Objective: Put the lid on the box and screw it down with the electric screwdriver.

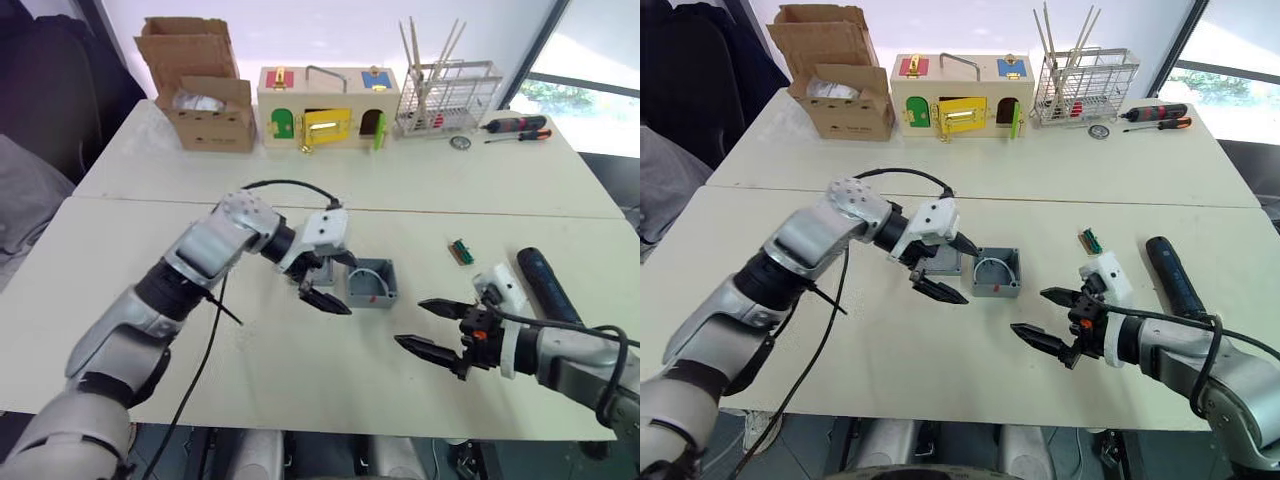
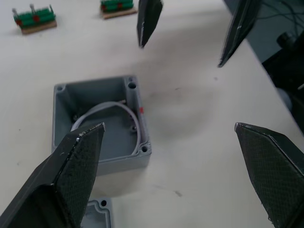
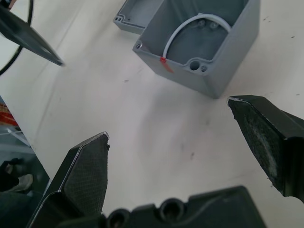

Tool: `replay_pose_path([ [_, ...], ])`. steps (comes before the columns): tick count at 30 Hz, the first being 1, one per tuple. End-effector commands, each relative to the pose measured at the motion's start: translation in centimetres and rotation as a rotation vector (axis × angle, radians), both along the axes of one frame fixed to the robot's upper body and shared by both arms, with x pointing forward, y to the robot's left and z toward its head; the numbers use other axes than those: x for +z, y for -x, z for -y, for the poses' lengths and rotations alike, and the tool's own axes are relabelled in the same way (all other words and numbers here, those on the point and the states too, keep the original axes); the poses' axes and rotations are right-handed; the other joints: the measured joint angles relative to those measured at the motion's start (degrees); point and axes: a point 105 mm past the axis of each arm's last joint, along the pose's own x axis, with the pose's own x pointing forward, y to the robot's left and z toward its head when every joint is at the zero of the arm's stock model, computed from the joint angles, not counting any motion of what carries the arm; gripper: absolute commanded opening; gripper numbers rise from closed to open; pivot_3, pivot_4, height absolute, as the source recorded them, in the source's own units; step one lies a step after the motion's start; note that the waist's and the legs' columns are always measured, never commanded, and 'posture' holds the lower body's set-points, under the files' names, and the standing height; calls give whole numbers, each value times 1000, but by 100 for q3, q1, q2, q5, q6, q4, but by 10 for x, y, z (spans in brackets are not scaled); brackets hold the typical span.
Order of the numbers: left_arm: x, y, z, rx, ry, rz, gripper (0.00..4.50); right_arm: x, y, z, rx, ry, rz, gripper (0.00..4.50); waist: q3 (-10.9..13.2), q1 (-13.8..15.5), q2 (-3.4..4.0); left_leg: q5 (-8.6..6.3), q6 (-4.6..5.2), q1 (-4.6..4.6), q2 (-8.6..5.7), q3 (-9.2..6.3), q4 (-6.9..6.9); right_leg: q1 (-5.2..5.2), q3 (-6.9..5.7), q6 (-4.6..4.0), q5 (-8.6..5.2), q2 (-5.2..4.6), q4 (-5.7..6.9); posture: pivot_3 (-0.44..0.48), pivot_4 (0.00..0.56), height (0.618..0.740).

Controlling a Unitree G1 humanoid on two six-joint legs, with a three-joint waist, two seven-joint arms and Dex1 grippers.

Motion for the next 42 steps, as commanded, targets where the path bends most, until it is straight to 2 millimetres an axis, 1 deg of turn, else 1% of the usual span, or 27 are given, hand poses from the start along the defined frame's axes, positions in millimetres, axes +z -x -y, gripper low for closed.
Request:
replay_pose_path([
  [1, 1, -9, 13, -6, -21, 58, 4500, 9, 2, -4, -13, 1, 58, 4491, 0, -25, -1, 0, 0, 0, -1, 4, 3, -1, 3, 0, 0, -1, 0, 0, 150, 729],
  [5, 1, -13, 25, -18, -3, 52, 4500, 9, 1, -9, -32, -15, 73, 4491, 0, -54, 0, -1, 3, -1, -1, 4, 6, -1, 5, -3, -2, -5, -1, 0, 150, 729],
  [9, -8, -13, 26, -61, -62, 45, 4500, 8, 1, -12, -55, -21, 84, 4491, 0, -55, 0, -7, 12, -2, 0, 3, 2, -6, 3, -2, -1, -4, 0, 0, 150, 729],
  [12, -14, -13, 26, -95, -94, 44, 3770, 9, -1, -12, -78, -25, 101, 4500, 0, -53, 0, -7, 12, -2, 1, 3, 2, -6, 3, -2, -2, -4, 3, 0, 150, 729],
  [13, -16, -13, 28, -103, -99, 42, 3345, 9, -1, -13, -83, -27, 106, 4500, 0, -50, 0, -7, 12, -2, 1, 3, 2, -6, 3, -4, -2, -4, 3, 0, 150, 729],
  [14, -17, -12, 29, -112, -105, 36, 2794, 9, -1, -13, -89, -30, 111, 4500, 0, -47, 0, -7, 12, -2, 0, 3, 2, -6, 4, -8, -5, -5, 3, 0, 150, 729],
  [16, -22, -12, 31, -126, -120, 36, 1833, 9, -1, -15, -102, -36, 120, 4500, 0, -47, 0, -7, 12, -4, 0, 3, 3, -6, 3, -9, -5, -6, 2, 0, 150, 729],
  [17, -24, -12, 32, -131, -126, 36, 1184, 9, -1, -15, -108, -38, 123, 4500, 0, -52, 0, -7, 12, -5, -1, 3, 3, -6, 4, -8, -5, -7, 1, 0, 150, 729],
  [18, -26, -12, 33, -138, -129, 41, 819, 9, -1, -16, -112, -40, 125, 4500, 0, -53, 0, -7, 12, -5, -1, 3, 3, -6, 4, -8, -5, -7, 1, 0, 150, 729],
  [19, -27, -12, 33, -142, -130, 46, 321, 9, -1, -16, -116, -42, 127, 4500, 0, -52, 0, -8, 13, -5, -1, 3, 3, -7, 4, -8, -5, -7, 1, 0, 150, 729],
  [20, -27, -13, 34, -145, -131, 49, 29, 9, 0, -17, -119, -44, 128, 4500, 0, -49, 0, -8, 13, -6, -1, 3, 3, -7, 3, -8, -5, -7, 1, 0, 150, 729],
  [23, -25, -14, 34, -179, -131, 74, 29, 10, 4, -19, -122, -46, 128, 4500, 0, -44, 0, -8, 13, -5, -1, 2, 3, -6, 3, -10, -6, -7, 2, 0, 150, 729],
  [25, -20, -14, 31, -255, -122, 121, 29, 9, 8, -20, -116, -40, 121, 4500, 0, -48, 0, -8, 13, -5, -1, 2, 3, -6, 3, -10, -6, -8, 1, 0, 150, 729],
  [27, -16, -14, 25, -349, -132, 159, 29, 8, 11, -21, -111, -34, 115, 4500, 0, -53, 0, -8, 13, -6, -1, 3, 3, -7, 3, -10, -6, -8, 1, 0, 150, 729],
  [30, -15, -16, 21, -431, -155, 201, 29, 8, 12, -24, -116, -36, 117, 4500, 0, -54, 0, -8, 13, -13, 0, 4, 3, -17, 3, -17, -9, -8, 2, 0, 150, 729],
  [35, -16, -20, 23, -495, -179, 236, 29, 6, 16, -29, -148, -52, 115, 4500, 0, -46, 0, -7, 14, -61, -2, 2, 14, -61, 2, 1, 1, -8, 12, 0, 150, 729],
  [42, -20, -19, 27, -561, -198, 258, 29, 2, 26, -37, -199, -72, 105, 4500, 0, -53, 0, -9, 17, -75, -1, -4, 35, -65, -3, 6, 4, -8, 13, 0, 150, 729],
])
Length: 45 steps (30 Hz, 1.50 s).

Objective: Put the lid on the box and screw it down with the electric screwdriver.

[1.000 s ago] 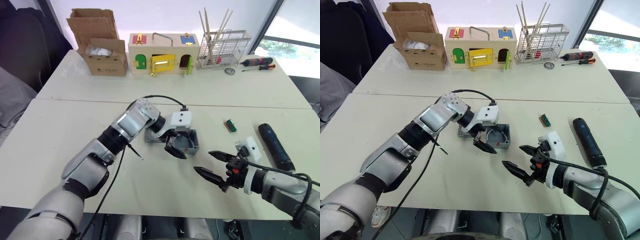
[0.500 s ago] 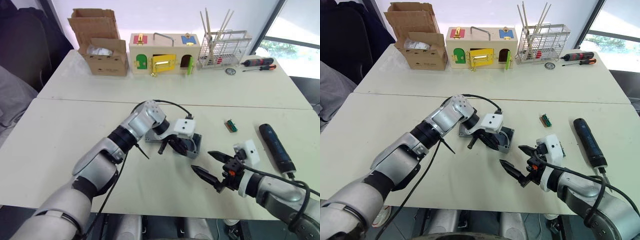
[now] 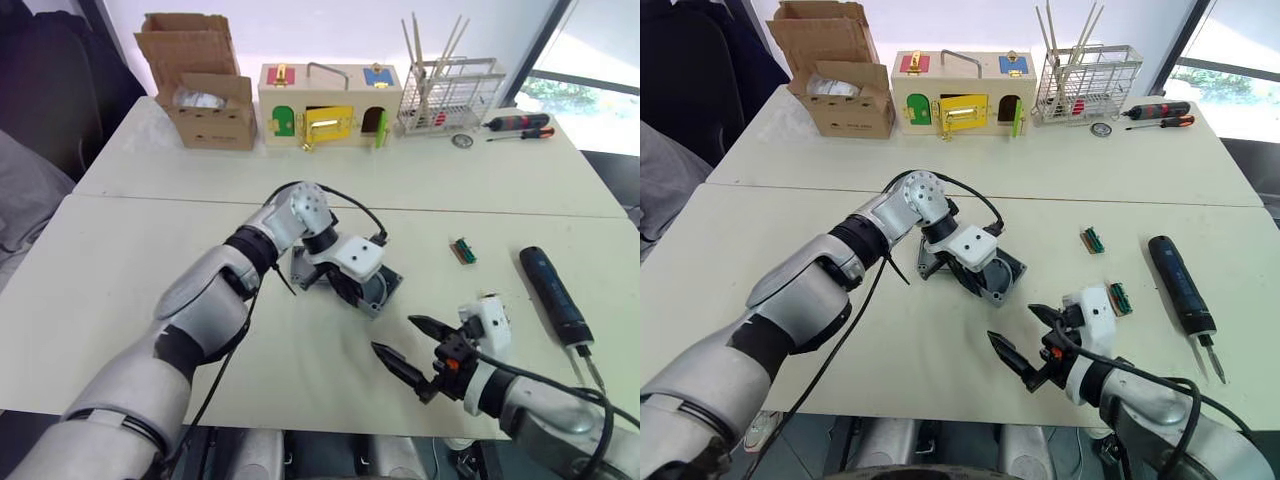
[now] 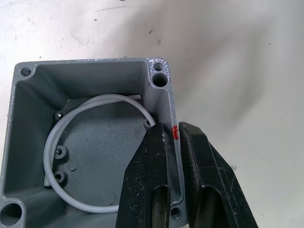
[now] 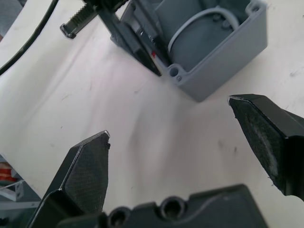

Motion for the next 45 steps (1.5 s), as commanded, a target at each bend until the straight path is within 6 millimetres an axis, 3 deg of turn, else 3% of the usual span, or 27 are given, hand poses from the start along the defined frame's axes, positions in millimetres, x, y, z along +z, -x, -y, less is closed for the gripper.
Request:
replay_pose_path([
  [1, 4, 3, 7, -65, 7, 27, 29, 10, 4, -6, -4, -9, 49, 4500, 0, 7, 0, -1, 2, -1, 1, 0, 4, 1, 0, 0, 0, 0, 1, 0, 150, 729],
  [5, 2, 3, 7, -76, -2, 31, 29, 9, 6, -7, -18, -14, 47, 4500, 0, 8, 0, -8, 13, -6, 1, -1, 12, 2, 0, -1, -1, 0, 0, 0, 150, 729],
  [10, 8, 1, 10, -57, 18, 24, 2008, 11, 6, -7, -20, -17, 50, 4500, 0, 1, 0, -12, 20, -10, 0, 0, 25, 3, 0, 0, 0, 0, 1, 0, 150, 729],
  [13, 17, -3, 9, -40, 42, 38, 3492, 12, 6, -7, -10, -12, 52, 4500, 0, 3, 0, -14, 24, -11, 1, -1, 33, 3, 0, -1, -1, 0, 6, 0, 150, 729],
  [17, 60, -19, 1, 39, 156, 86, 3492, 19, 5, -1, 20, 16, 61, 4500, 1, -2, -1, -17, 28, -14, 1, -1, 36, 3, 0, 0, 0, 0, 6, 0, 150, 729],
  [20, 119, -35, -24, 216, 384, 50, 3492, 46, -5, 14, 53, 32, 123, 4500, 3, -29, 0, -19, 33, -16, 3, 2, 37, 0, 1, 2, 1, 0, 7, 0, 150, 729],
  [23, 139, -42, -52, 402, 487, 9, 3492, 71, -14, 25, 89, 44, 169, 4500, 2, -52, 3, -24, 41, -11, 9, 3, 39, -1, 1, 10, 5, 0, 12, 0, 150, 729],
  [28, 111, -64, -102, 1139, 361, -58, 3492, 114, -42, 19, 201, 84, 297, 4500, 1, -44, 13, -27, 45, 4, 12, -4, 42, 4, 0, 31, -1, 6, 51, 0, 150, 729],
  [33, 78, -47, -119, 1560, 296, -174, 3492, 104, -58, -2, 342, 123, 255, 4500, 8, 6, 1, -21, 35, -10, 8, -18, 47, -1, 0, 45, -11, 7, 65, 0, 150, 729],
  [38, 59, -41, -117, 1742, 301, -269, 3492, 100, -69, -7, 400, 144, 251, 4500, 8, -6, 1, -16, 27, -12, -13, -9, 54, -1, 6, 47, -10, -14, 65, 0, 150, 729],
  [45, 39, -38, -114, 1756, 211, -213, 3492, 101, -79, -9, 422, 200, 289, 4500, 7, -1, 2, -11, 17, -5, -13, -11, 44, -6, 5, 48, -10, -15, 69, 0, 150, 729],
])
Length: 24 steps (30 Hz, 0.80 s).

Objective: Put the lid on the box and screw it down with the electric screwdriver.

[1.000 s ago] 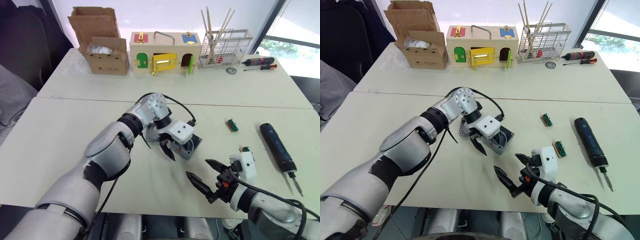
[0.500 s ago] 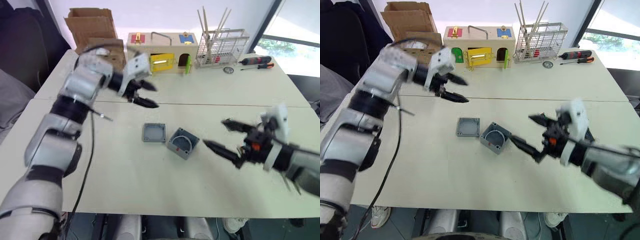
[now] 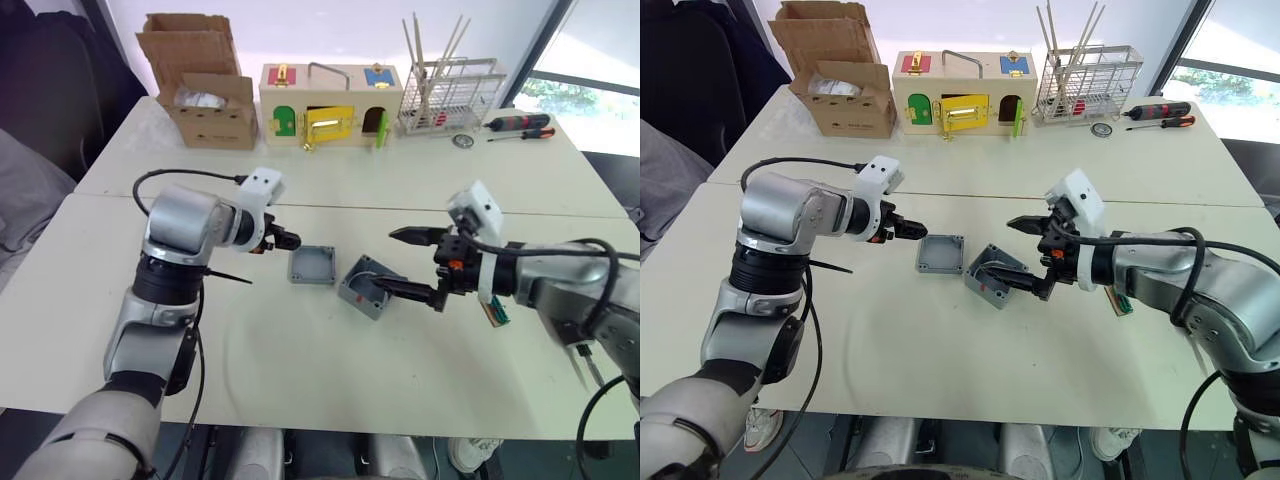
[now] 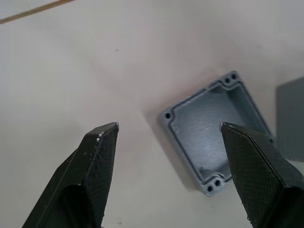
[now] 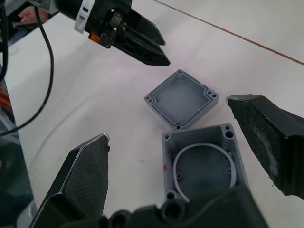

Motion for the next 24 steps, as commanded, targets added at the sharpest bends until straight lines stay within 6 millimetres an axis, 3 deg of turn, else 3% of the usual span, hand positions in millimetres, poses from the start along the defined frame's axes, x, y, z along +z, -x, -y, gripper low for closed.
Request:
replay_pose_path([
  [1, -2, 3, 6, -18, -33, 10, 3492, 12, -1, -2, 12, -4, 72, 4500, 0, 3, 0, 1, -2, 0, 0, 0, 0, 0, 0, 0, 0, -1, 0, 0, 150, 729],
  [11, -36, 4, 20, -101, -96, -71, 3492, 10, 5, 2, -60, -21, 101, 4500, -1, 2, 2, 4, -8, -1, -3, 3, -1, 0, 1, -1, 0, -7, 0, 0, 150, 729],
  [14, -40, 5, 21, -126, -109, -71, 2708, 10, 6, 2, -71, -26, 104, 4500, -2, 4, 3, 5, -9, 1, -3, 2, 1, 1, 1, -1, 1, -9, 2, 0, 150, 729],
  [19, -47, 7, 20, -142, -100, -75, 178, 7, 5, 10, -142, -36, 109, 4500, -3, 9, 5, 4, -9, 2, -3, 3, 0, 1, 1, -2, 1, -10, 0, 0, 150, 729],
  [21, -46, 5, 20, -126, -86, -66, 77, 3, 1, 15, -177, -27, 102, 4500, -4, 9, 6, 4, -9, 2, -4, 3, 0, 2, 1, -2, 1, -10, 0, 0, 150, 729],
  [24, -28, -10, 17, -123, -41, 104, 77, 1, -17, 22, -262, -77, 127, 4500, -5, 0, 6, 5, -9, 7, -4, 4, 2, 6, 1, -2, 1, -11, 1, 0, 150, 729],
])
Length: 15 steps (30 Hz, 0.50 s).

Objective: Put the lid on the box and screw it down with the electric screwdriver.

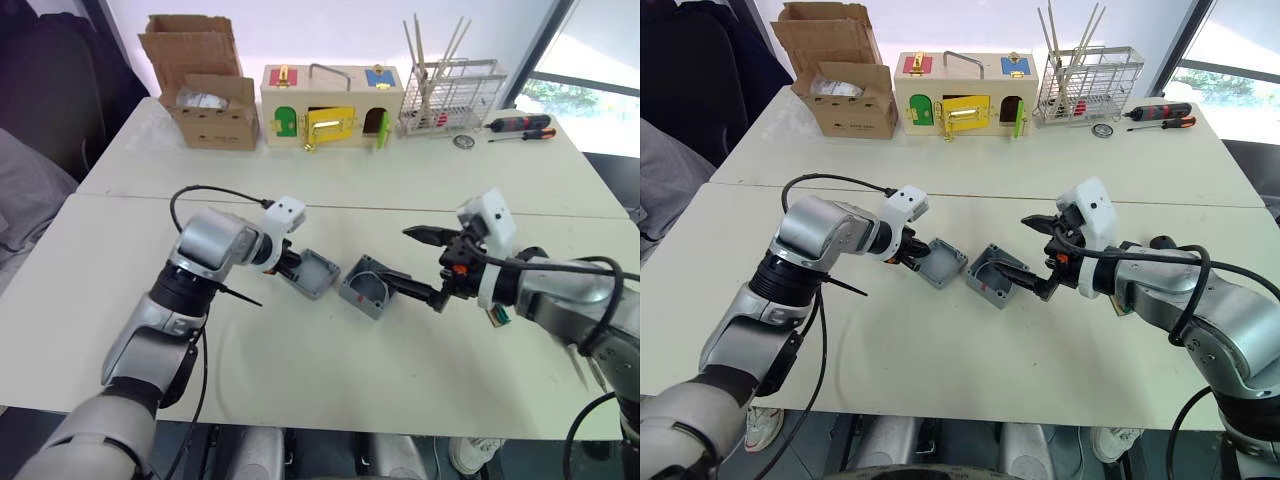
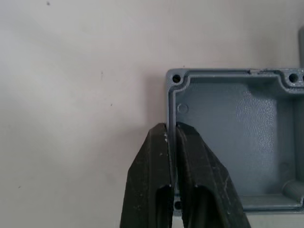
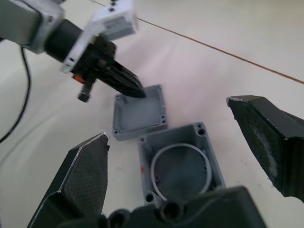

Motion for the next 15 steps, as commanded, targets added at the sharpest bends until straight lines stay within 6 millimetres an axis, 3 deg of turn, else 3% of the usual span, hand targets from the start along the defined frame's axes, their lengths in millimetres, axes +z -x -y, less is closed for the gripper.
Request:
replay_pose_path([
  [1, 17, -14, -4, 2, 51, 172, 77, 11, -19, 7, -86, -72, 82, 4500, 0, -6, 0, 0, 0, 0, 0, 0, 0, 0, 0, 0, 0, 0, 0, 0, 150, 729],
  [4, 68, -34, -12, 1, 228, 504, 77, 29, -40, -1, -92, -309, 103, 4500, 2, -20, -2, 2, -4, -1, 2, 2, -2, -5, 0, 0, 0, 0, 0, 0, 150, 729],
  [8, 122, -38, -31, 60, 431, 789, 77, 44, -61, -13, -66, -544, 66, 4500, 2, -12, -2, 24, -43, -8, 5, 9, -11, -19, -1, 0, 2, 0, 0, 0, 150, 729],
  [15, 149, -29, -28, 71, 575, 944, 77, 49, -78, -33, -28, -665, 16, 4500, 2, -5, -1, 23, -40, -8, -11, 12, -6, -5, -4, 7, 10, -11, 0, 0, 150, 729],
])
